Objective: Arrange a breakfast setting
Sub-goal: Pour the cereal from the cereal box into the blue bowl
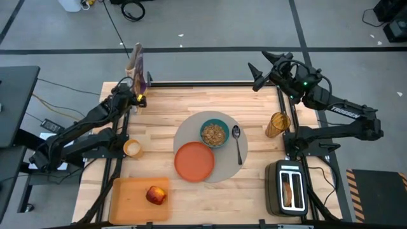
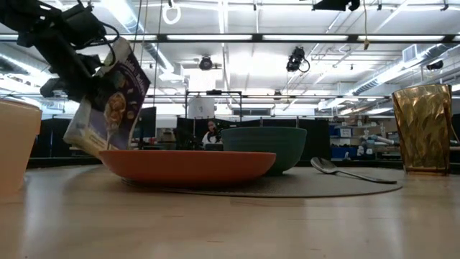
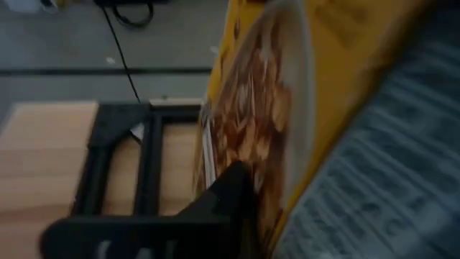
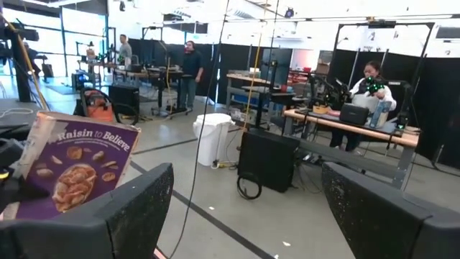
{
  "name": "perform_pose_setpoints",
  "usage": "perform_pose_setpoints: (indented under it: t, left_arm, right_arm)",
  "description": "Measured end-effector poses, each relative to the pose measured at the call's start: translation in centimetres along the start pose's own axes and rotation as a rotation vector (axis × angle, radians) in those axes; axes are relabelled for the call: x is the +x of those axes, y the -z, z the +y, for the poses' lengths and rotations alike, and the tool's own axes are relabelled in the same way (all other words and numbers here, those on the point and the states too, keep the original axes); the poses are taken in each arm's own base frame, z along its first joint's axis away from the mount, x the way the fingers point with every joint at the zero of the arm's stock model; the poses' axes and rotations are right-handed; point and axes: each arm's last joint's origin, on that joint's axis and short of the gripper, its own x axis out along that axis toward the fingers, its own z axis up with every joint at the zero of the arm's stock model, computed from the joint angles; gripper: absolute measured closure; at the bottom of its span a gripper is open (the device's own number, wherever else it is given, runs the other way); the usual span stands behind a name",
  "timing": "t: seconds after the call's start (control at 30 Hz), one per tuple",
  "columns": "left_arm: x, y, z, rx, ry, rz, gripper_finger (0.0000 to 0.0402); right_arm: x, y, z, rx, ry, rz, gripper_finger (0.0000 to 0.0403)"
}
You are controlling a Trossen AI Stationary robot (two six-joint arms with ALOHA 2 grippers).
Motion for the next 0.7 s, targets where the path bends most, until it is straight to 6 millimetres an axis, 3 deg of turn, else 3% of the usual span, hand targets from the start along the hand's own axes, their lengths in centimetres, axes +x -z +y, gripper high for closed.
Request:
perform_pose_setpoints:
  t: [0.2,0.37,0.7]
  left_arm:
    - [-0.4,0.4,0.1,-0.019,0.038,0.115,0.0273]
    - [-1.6,-0.8,0.2,-0.01,0.027,0.171,0.0215]
    - [-4.7,-4.6,0.0,0.03,0.099,0.152,0.0165]
  right_arm:
    - [0.0,0.0,0.0,-0.001,-0.002,0.003,0.0042]
    - [0.0,0.1,0.0,-0.004,-0.002,0.006,0.0042]
    - [0.0,0.1,0.0,-0.006,-0.003,0.007,0.0042]
